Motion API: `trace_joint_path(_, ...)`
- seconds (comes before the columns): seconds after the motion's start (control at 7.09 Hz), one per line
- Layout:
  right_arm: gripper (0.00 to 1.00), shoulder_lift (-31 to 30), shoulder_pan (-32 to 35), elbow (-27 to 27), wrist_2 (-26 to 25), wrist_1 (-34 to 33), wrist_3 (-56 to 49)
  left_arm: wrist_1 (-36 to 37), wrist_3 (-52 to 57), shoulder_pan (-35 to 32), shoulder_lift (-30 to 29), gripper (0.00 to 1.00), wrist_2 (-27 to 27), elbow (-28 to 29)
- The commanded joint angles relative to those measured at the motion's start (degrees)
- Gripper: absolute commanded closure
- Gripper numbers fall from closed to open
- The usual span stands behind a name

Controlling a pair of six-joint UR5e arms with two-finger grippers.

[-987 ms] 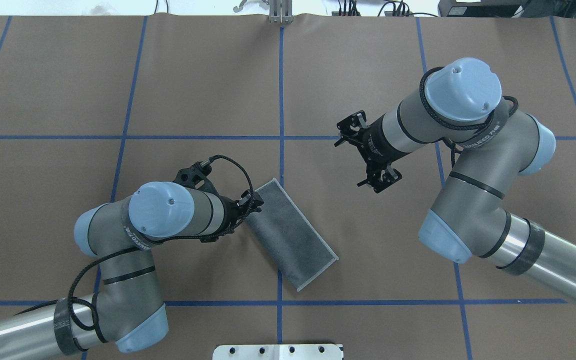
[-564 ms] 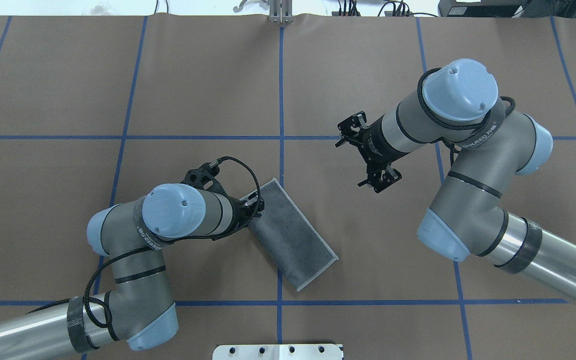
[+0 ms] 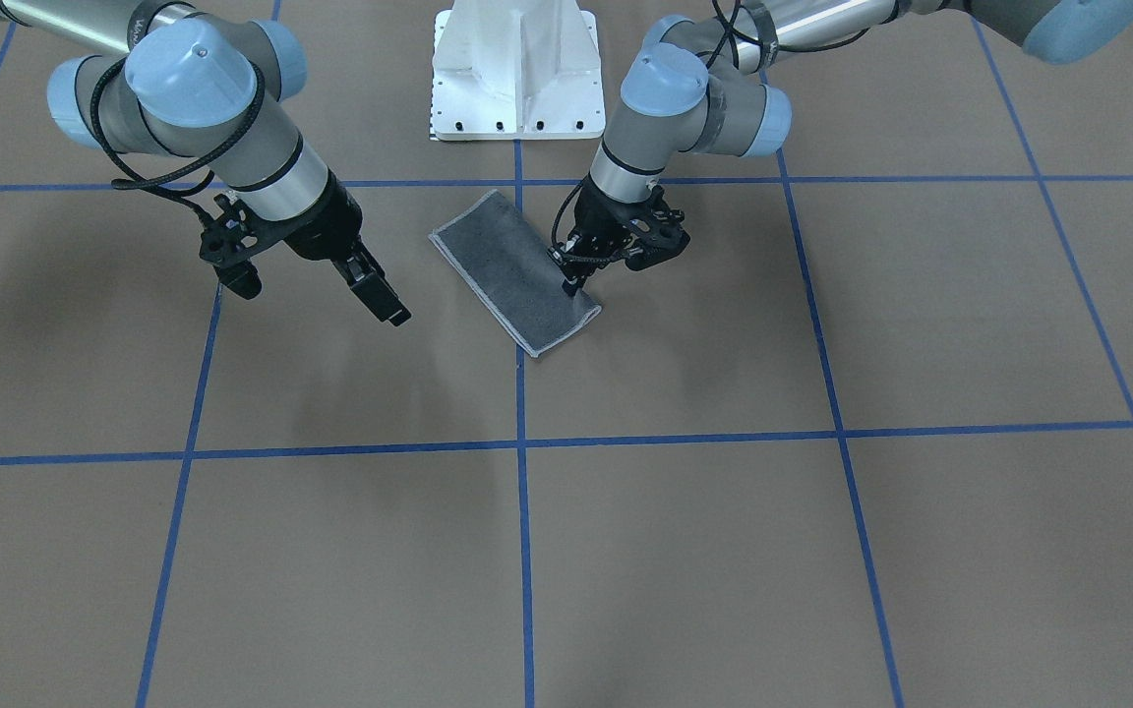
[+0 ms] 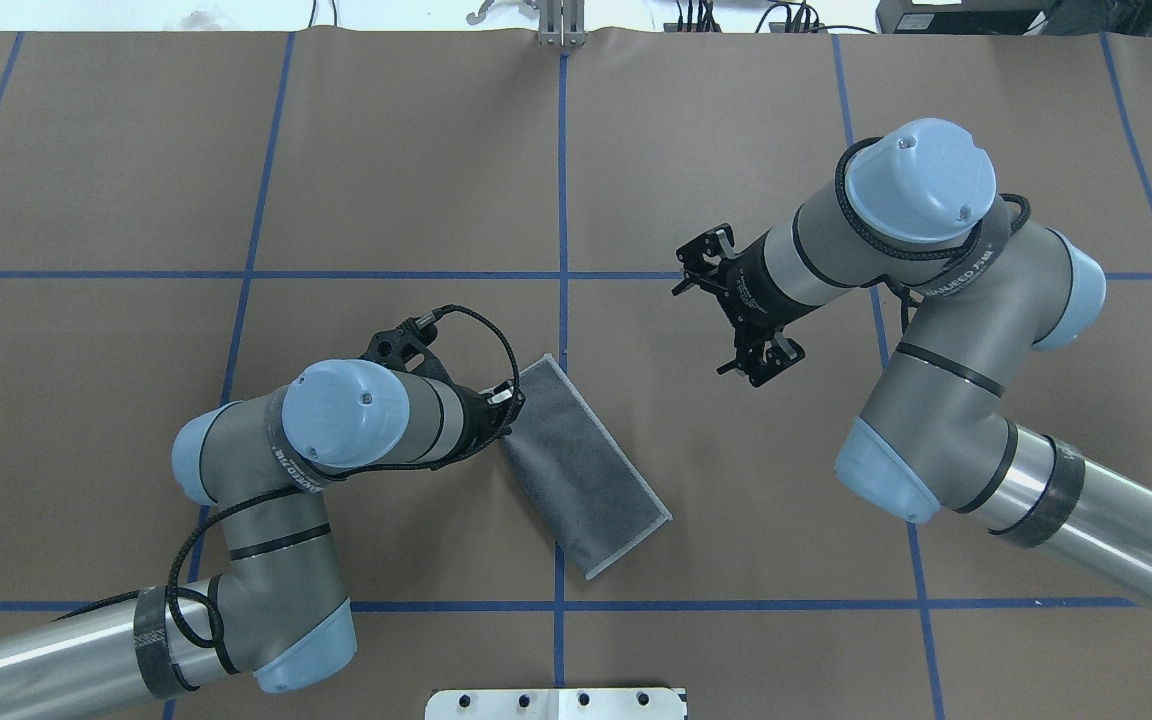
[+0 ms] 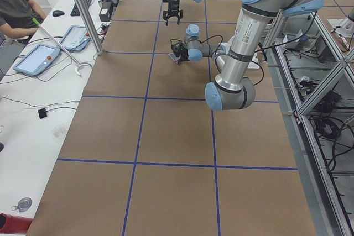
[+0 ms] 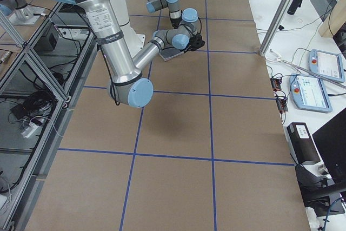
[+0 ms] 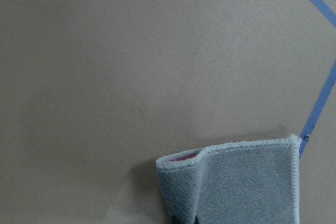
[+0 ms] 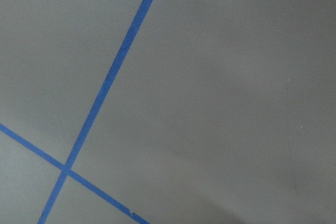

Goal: Fold towel twice with both arms
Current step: 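Drag the strip with the left gripper to lie straight, far from the robot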

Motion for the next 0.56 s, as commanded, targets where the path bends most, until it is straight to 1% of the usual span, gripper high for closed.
trace_joint_path(0.0, 0.0, 0.0, 0.1, 0.1, 0.0, 0.0, 0.1, -0.3, 5.6, -2.7, -2.1, 1.0, -0.1, 0.2)
trace_joint_path(0.14, 0.0, 0.0, 0.1, 0.2, 0.0, 0.0, 0.1, -0.2, 7.9, -4.0, -3.0, 1.0, -0.1, 0.5)
trace_joint_path(0.28, 0.0, 0.1, 0.1, 0.3, -0.1, 0.0, 0.1, -0.3, 10.3, -5.1, -4.8, 1.0, -0.1, 2.9)
trace_joint_path(0.42, 0.0, 0.1, 0.1, 0.3, -0.1, 0.0, 0.0, -1.1, 11.6, -6.2, -7.9, 1.0, -0.1, 6.7)
